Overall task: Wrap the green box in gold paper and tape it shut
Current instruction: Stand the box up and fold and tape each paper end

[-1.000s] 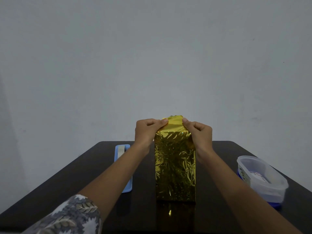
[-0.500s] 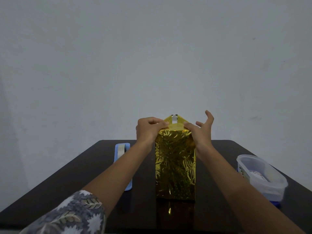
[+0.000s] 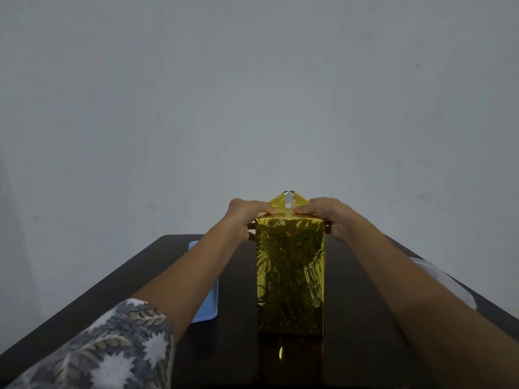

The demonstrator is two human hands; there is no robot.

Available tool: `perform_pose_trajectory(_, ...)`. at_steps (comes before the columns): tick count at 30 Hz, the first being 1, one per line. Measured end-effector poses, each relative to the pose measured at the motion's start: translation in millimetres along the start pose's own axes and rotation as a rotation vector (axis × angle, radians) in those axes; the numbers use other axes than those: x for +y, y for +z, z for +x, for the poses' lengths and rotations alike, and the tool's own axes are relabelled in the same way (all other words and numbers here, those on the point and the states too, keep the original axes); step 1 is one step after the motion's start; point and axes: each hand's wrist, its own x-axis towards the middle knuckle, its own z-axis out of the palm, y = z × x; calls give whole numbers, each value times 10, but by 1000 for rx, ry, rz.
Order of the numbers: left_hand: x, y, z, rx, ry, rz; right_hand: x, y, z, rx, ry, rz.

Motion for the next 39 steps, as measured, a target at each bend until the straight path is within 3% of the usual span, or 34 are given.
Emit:
perform_pose_trajectory(8,31,-35,-8,-49,54,3,-87,9,58,-150,66,-186)
perform_pose_trajectory(16,-185,-200,-137,2,151,-75,-48,59,16,-87,28,-2)
perform_pose_trajectory(18,-414,-521,-172,273,276,319,-33,60,33,-62,14,-1)
perform_pose_trajectory(20,-708,-903,-198,464,255,827,-15,62,49,-47,-7,18)
perform_pose_trajectory(23,-1033,-1176,-245,336,42,995,-4,71,49,-53,-22,56)
perform_pose_trajectory(26,-1070,-1199,-210,306,-12,910,-8,67,21,-62,-33,62)
perform_pose_trajectory(32,-941,-1080,-128,211,-242,307,30,67,69,-81,-50,13)
perform_pose_trajectory(39,-823,-1080,-236,253,-315,59,-12,39,-11,-121,-30,6)
